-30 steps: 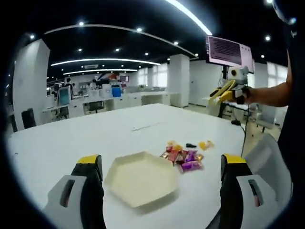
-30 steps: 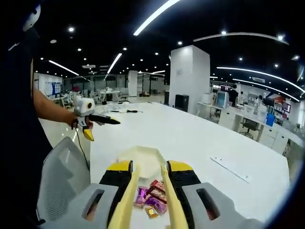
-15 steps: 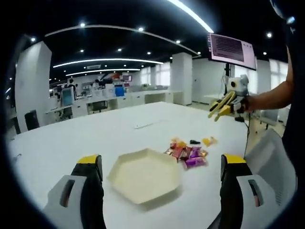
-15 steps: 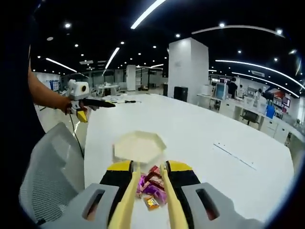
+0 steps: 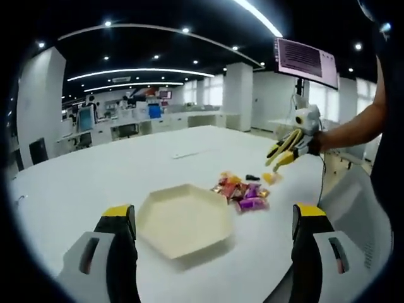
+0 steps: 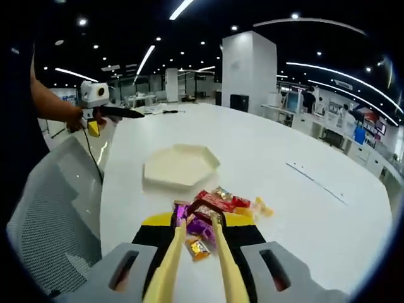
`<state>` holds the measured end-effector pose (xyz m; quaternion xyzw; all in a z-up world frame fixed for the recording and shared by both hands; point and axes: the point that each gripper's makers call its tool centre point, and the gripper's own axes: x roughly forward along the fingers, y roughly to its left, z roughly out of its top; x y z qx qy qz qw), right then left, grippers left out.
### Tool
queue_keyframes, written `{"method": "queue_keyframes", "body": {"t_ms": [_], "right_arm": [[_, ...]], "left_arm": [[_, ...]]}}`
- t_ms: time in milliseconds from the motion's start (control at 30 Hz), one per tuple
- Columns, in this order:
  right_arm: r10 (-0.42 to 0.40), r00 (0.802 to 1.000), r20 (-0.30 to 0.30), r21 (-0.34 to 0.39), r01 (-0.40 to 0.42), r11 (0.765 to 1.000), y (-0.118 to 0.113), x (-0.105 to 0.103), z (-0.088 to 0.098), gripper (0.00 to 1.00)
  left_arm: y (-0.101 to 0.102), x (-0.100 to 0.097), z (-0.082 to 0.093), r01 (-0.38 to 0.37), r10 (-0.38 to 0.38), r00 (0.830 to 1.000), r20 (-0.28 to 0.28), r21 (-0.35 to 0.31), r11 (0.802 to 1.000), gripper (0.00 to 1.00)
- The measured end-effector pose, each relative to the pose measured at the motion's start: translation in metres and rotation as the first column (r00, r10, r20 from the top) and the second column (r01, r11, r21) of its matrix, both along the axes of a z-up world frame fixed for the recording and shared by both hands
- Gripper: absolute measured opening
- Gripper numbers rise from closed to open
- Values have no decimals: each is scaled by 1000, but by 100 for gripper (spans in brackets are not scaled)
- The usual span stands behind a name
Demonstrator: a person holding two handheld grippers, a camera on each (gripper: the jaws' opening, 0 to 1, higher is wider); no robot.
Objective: Place the target food into the container with the food tongs after gripping and lifting it, then release it inside without dropping or visibly crushing the food.
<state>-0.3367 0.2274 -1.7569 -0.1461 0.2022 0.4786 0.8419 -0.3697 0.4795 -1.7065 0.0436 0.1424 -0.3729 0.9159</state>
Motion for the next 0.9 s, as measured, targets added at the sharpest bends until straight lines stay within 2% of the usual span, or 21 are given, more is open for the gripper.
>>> {"method": "queue_keyframes", "body": {"t_ms": [267, 400, 600, 700, 767, 900], "right_arm": [[34, 998, -51, -64, -37, 997, 4, -2, -39, 26], [42, 997, -62, -90, -47, 995, 5, -1, -53, 26], [53, 997, -59, -129, -60, 990, 6, 5, -60, 26], [82, 995, -63, -169, -91, 981, 7, 4, -67, 26], [110, 993, -42, -234, -117, 965, 5, 4, -73, 27], [98, 993, -60, -195, -108, 975, 9, 7, -71, 26]], "left_arm": [[-3, -3, -3, 5, -5, 1000, -23, 0, 1000, 100], [-3, -4, -5, 1, -1, 1000, -31, 2, 1000, 100], [-1, -8, -11, -14, 14, 999, -41, 1, 1000, 100], [0, -11, -14, -32, 32, 998, -48, 0, 999, 100], [0, -12, -14, -41, 41, 998, -45, -3, 999, 100], [0, -9, -20, -48, 48, 998, -43, -4, 999, 100]]}}
